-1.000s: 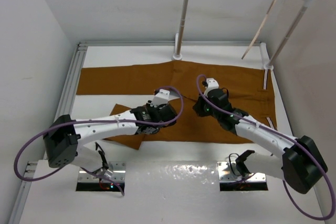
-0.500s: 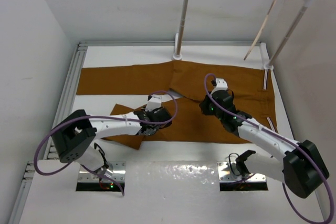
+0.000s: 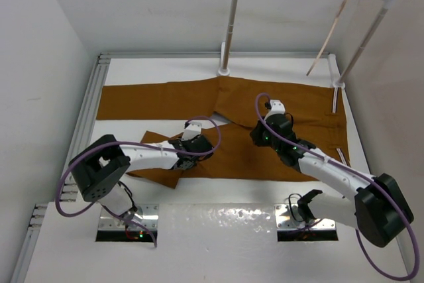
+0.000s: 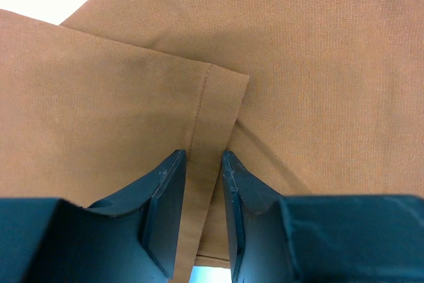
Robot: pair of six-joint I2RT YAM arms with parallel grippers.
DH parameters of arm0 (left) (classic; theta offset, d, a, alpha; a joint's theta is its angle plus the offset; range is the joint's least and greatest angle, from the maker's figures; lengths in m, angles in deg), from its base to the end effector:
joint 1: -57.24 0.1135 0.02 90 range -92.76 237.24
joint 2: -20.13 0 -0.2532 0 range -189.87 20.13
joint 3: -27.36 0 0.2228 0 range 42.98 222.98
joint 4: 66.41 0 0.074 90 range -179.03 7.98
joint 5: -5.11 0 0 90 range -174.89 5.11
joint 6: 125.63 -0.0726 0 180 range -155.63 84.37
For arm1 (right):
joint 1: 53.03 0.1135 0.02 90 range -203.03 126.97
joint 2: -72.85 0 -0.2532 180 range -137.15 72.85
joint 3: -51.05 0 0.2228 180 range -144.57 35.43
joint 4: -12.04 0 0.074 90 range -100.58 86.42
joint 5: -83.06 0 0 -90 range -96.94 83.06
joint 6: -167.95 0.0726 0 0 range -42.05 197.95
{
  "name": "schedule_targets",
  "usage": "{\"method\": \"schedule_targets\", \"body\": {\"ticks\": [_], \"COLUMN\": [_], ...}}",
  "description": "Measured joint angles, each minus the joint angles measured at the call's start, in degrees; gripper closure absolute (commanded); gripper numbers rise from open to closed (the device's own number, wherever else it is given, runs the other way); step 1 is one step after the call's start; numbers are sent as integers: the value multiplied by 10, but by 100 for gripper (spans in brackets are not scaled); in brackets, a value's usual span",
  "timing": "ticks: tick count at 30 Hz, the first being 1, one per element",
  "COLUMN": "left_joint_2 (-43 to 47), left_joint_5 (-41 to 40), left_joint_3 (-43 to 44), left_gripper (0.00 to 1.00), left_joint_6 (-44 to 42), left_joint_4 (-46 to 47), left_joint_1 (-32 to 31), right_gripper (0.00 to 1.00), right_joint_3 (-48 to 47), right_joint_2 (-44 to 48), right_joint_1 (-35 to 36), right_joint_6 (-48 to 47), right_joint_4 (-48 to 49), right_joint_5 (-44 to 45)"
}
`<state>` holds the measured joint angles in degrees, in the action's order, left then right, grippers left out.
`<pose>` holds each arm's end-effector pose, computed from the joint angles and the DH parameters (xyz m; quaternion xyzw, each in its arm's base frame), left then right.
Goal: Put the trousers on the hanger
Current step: Flatten out the trousers at the center of the board.
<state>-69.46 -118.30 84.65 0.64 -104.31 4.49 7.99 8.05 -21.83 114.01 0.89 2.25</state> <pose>0.1844 -0.1765 0.1210 0.0863 0.9409 0.0865 0.3159 0.2125 0.1152 0.1810 0.0754 0.8731 0.2053 0.4357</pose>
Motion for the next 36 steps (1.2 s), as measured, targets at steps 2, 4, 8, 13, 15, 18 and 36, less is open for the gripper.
{"method": "schedule_targets", "body": {"ticks": [2, 4, 8, 13, 15, 18, 36], "left_joint_2": [-1, -1, 2, 2, 5, 23, 153], "left_joint_5": [4, 7, 15, 6, 3, -6, -22], "left_joint_3": [0, 0, 0, 0, 0, 2, 172], "left_gripper": [71, 70, 85, 100, 100, 100, 100], "left_joint_6": [-2, -4, -4, -1, 2, 4, -70], "left_joint_4": [3, 2, 5, 6, 2, -17, -75], "left_joint_1": [0, 0, 4, 4, 4, 6, 318], "right_gripper": [100, 100, 100, 100, 100, 100, 100], "right_joint_3": [0, 0, 0, 0, 0, 0, 3], "right_joint_2": [-2, -2, -2, -2, -2, -5, -17], "right_joint_1": [0, 0, 0, 0, 0, 0, 0], "right_joint_6": [0, 0, 0, 0, 0, 0, 3], "right_joint_4": [0, 0, 0, 2, 2, 4, 24], "right_joint_5": [-2, -4, -7, -10, -11, -19, -35]}}
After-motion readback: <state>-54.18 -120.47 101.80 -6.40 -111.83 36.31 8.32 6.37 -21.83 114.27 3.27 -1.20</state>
